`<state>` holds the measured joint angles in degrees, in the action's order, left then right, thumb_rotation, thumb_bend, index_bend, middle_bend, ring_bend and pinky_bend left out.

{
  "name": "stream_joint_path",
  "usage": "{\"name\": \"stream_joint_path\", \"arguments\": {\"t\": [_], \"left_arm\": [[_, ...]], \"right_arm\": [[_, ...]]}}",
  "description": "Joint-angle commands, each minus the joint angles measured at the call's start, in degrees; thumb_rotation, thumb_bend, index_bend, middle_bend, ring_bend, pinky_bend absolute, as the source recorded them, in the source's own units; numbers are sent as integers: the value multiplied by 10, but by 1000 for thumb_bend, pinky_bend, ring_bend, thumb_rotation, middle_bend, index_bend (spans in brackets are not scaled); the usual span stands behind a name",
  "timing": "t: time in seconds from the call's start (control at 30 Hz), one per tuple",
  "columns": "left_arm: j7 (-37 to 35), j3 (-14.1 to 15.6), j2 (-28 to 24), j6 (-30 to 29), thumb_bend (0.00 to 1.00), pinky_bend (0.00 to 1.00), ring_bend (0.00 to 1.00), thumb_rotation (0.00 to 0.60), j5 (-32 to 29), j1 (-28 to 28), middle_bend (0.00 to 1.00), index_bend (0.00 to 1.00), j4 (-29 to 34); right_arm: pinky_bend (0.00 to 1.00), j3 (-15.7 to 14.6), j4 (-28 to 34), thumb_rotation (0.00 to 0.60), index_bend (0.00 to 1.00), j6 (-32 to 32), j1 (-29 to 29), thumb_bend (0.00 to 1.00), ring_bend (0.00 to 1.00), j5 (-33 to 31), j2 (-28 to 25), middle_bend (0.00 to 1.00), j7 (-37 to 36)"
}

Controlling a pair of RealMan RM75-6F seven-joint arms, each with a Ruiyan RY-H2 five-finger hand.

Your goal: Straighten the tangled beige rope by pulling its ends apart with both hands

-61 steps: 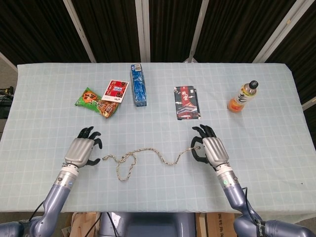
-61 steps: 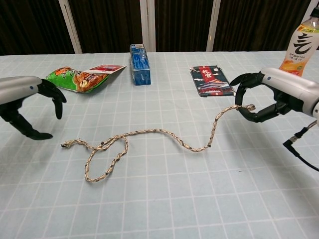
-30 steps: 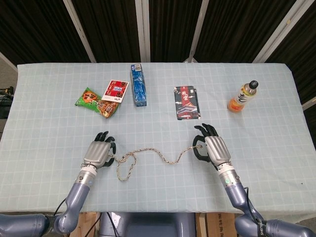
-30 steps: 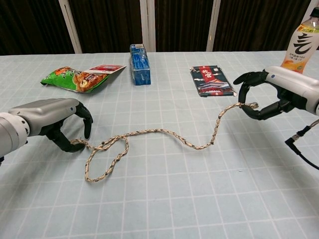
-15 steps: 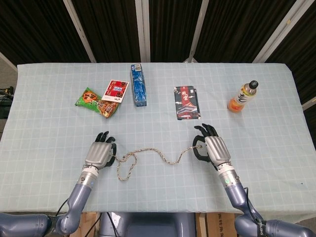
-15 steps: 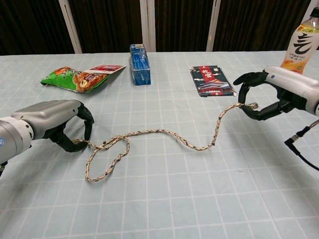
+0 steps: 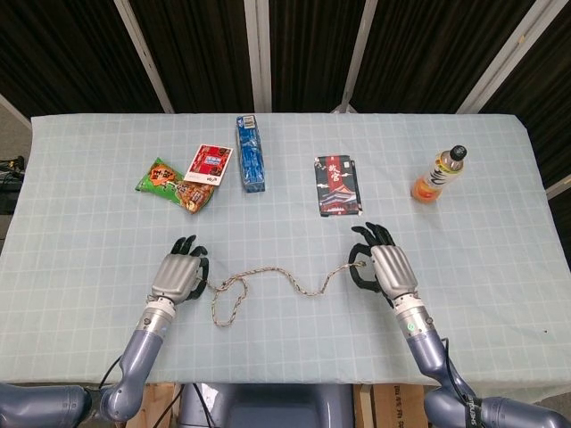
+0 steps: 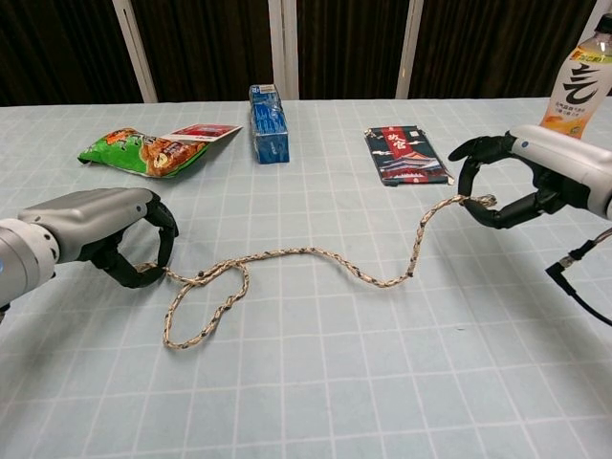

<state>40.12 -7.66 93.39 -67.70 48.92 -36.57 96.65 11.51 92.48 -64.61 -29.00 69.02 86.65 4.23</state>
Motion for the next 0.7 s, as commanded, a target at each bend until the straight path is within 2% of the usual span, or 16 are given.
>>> {"name": "stream_joint_path", "arguments": {"t": [0.03,0.33,0.5,0.7], "left_arm": [[-2,-1,-5,-3,578,0,17,600,5,-1,244,620,1],[-19,-29,-44,-18,582,0,17,600,19,-4,247,627,38],[-34,-43,-84,-32,582,0,17,600,34,2,251,632,68],[-65,-46,-147,-44,586,0,17,600,51,22,255,635,99]], "right_arm": [[0,2,1,600,605,-1,0,505,0,-1,-2,184,0],[0,15,8,600,606,-6,3,506,0,-8,-24,188,-4],[0,19,10,600,608,-12,9,508,0,-12,-44,187,-9],[0,23,15,600,608,-18,22,507,0,-15,-72,188,-21]]}}
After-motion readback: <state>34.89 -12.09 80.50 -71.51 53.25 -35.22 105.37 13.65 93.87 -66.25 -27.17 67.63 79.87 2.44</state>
